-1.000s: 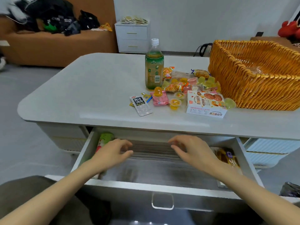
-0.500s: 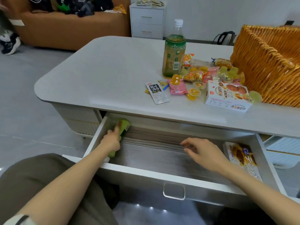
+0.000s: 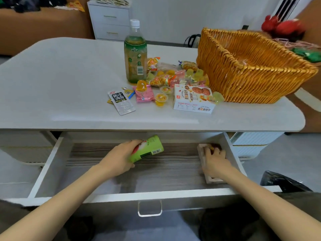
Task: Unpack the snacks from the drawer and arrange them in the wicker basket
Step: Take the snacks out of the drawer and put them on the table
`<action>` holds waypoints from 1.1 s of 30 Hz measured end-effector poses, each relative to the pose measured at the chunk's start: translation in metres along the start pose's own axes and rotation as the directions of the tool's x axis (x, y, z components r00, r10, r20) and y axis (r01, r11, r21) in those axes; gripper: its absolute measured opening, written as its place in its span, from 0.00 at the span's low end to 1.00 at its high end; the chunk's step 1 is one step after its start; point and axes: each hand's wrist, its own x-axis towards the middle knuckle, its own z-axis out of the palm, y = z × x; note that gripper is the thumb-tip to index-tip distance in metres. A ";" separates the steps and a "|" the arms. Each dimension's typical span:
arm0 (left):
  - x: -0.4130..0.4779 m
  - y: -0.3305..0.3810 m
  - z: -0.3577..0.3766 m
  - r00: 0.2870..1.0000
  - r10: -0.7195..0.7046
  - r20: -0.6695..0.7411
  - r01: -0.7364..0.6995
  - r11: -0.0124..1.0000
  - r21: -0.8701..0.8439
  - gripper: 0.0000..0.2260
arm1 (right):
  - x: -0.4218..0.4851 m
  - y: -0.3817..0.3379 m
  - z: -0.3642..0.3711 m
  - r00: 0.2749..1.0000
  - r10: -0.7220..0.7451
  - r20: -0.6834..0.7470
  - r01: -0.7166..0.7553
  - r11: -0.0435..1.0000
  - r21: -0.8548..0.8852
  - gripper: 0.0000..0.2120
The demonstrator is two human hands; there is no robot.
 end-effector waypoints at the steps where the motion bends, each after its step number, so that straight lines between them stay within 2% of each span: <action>1: 0.003 0.005 0.001 1.000 0.014 -0.002 -0.014 1.000 -0.001 0.34 | 0.002 0.006 0.001 0.998 0.050 0.034 -0.050 0.999 0.008 0.41; 4: 0.008 0.013 0.003 0.999 0.048 -0.009 -0.048 0.999 -0.013 0.35 | 0.009 0.013 0.001 0.982 0.149 0.119 -0.151 0.988 0.012 0.50; 9: 0.008 0.013 0.004 0.999 0.050 -0.004 -0.050 0.999 -0.020 0.35 | 0.014 0.016 0.003 0.982 0.136 0.135 -0.143 0.989 0.048 0.56; 14: 0.008 0.010 0.004 0.999 0.051 -0.005 -0.051 0.998 -0.045 0.35 | 0.015 0.018 0.002 0.990 0.071 0.125 -0.089 0.985 0.150 0.57; 20: 0.006 0.011 0.005 0.998 0.062 -0.005 -0.062 0.997 -0.047 0.36 | 0.016 0.024 0.006 0.986 0.143 0.081 -0.158 0.956 0.245 0.58; 24: 0.006 0.012 0.003 0.998 0.063 -0.015 -0.063 0.997 -0.049 0.35 | 0.014 0.015 0.011 0.988 -0.110 0.112 0.070 0.947 0.313 0.58; 25: 0.007 0.011 0.002 0.998 0.065 -0.015 -0.065 0.997 -0.046 0.35 | 0.012 0.012 0.012 0.981 -0.147 0.128 0.103 0.948 0.302 0.59; 27: 0.008 0.011 0.000 0.997 0.076 -0.014 -0.077 0.996 -0.035 0.35 | 0.009 0.008 0.013 0.981 -0.133 0.144 0.098 0.969 0.227 0.59; 29: 0.008 0.010 -0.002 0.996 0.086 -0.009 -0.086 0.996 -0.023 0.35 | 0.007 0.007 0.010 0.988 -0.127 0.091 0.111 0.981 0.160 0.54; 33: 0.001 0.020 -0.018 0.991 0.127 -0.035 -0.130 0.987 -0.095 0.36 | -0.008 0.002 -0.007 0.964 -0.257 -0.070 0.265 0.953 0.145 0.47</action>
